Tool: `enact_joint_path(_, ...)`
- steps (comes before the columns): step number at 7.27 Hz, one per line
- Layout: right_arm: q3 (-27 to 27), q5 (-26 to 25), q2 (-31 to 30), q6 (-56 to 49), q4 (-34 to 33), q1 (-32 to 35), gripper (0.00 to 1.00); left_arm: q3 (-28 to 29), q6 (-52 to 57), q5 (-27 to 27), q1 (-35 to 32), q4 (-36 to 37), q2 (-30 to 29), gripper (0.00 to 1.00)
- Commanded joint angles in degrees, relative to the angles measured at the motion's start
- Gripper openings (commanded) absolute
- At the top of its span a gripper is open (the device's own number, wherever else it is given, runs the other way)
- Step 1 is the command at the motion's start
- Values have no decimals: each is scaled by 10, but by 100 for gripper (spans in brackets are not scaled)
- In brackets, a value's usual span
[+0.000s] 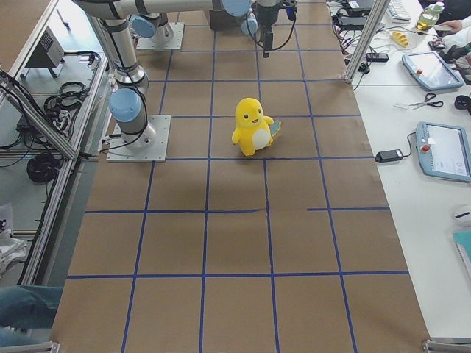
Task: Pull drawer sideways
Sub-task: 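Pull the handle with the left gripper, sliding the drawer outward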
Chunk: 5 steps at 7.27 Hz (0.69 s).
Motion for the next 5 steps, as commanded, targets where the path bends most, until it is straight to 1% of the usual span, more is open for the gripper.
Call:
enact_joint_path(1, 0, 0, 0, 0, 0, 0, 100, 0, 1, -1, -7, 2, 0, 0)
enact_joint_path(5, 0, 0, 0, 0, 0, 0, 100, 9, 5, -6, -17, 0, -1, 0)
